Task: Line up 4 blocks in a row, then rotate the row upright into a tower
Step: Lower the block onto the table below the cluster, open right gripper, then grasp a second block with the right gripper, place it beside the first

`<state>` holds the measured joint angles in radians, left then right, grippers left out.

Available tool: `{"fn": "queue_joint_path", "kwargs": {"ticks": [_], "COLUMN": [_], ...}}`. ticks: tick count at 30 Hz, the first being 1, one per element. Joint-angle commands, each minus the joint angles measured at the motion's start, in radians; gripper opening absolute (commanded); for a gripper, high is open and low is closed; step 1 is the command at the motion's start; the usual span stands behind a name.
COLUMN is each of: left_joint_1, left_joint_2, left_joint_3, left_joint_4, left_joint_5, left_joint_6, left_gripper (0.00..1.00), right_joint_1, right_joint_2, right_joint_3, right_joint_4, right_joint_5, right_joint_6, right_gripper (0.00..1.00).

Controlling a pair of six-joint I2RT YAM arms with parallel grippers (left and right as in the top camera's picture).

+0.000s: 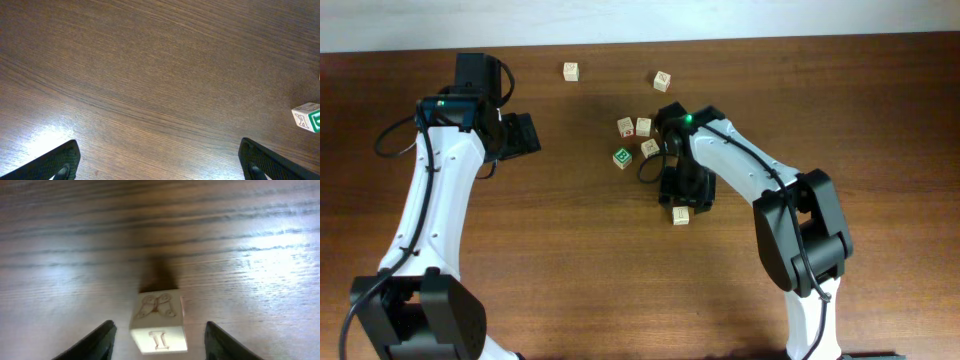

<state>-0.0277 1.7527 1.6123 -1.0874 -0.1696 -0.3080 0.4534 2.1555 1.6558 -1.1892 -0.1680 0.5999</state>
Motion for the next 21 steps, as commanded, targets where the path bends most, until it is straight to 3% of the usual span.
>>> {"fn": "queue_joint_path", "kwargs": {"ticks": [1, 5, 8, 12, 21], "left_joint_1": [-0.002, -0.002, -0.002, -0.002, -0.002], "left_joint_2": [0.005, 0.005, 0.005, 0.005, 0.005], "left_joint_3": [0.013, 0.013, 0.013, 0.013, 0.013], "left_joint_4": [0.002, 0.002, 0.002, 0.006, 0.012], "left_joint_5": [-0.011, -0.011, -0.011, -0.011, -0.011], "left_joint_6": [-0.013, -0.013, -0.013, -0.014, -0.014], "left_gripper": [0.99, 0.99, 0.99, 0.99, 0.99], "right_joint_1": [-0.012, -0.047, -0.056, -0.060, -0.109], "right_joint_2": [0.007, 0.007, 0.023, 0.079, 0.176], "right_joint_3": [0.157, 0.343, 0.344, 0.344, 0.343], "right_joint_4": [-0.033, 0.060, 0.217, 0.301, 0.335], "right_joint_5": [0.015, 0.072, 0.098, 0.098, 0.085], "right_joint_6": [-0.117, -0.311, -0.473, -0.748, -0.780], "right_gripper": [0.70, 0.76, 0.76, 0.77, 0.63]}}
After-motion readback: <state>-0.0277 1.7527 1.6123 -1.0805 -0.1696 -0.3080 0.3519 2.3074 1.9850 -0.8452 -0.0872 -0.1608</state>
